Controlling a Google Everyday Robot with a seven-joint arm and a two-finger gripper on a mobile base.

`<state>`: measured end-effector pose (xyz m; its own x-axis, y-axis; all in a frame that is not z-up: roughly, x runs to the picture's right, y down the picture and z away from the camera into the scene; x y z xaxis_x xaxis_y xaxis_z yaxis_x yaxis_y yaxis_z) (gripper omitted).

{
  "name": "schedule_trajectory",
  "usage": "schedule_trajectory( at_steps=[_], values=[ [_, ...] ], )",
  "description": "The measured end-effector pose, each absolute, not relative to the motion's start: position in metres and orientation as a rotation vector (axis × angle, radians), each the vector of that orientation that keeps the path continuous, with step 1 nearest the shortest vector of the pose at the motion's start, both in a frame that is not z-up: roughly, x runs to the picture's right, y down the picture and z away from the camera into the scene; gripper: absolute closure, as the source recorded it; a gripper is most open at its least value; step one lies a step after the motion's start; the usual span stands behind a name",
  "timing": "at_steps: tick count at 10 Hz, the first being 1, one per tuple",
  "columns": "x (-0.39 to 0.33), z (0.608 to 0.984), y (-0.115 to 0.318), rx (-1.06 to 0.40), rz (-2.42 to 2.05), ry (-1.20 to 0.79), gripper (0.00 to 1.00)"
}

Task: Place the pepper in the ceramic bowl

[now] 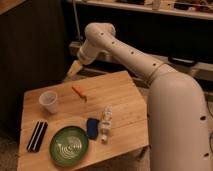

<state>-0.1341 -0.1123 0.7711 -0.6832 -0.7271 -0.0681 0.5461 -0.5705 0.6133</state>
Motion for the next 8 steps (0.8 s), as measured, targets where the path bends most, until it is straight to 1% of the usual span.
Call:
schedule_trajectory(
  at_steps=[2, 3, 6, 8],
  values=[
    [-0.140, 0.780, -0.087, 0.400, -2.251, -0.685, 0.20],
    [-0.146, 0.789, -0.068, 0.394, -2.261, -0.660, 0.20],
    [-0.171, 0.818, -0.033, 0.386, -2.274, -0.610, 0.20],
    [-0.169, 0.828, -0.030, 0.384, -2.241, -0.573, 0.20]
  ],
)
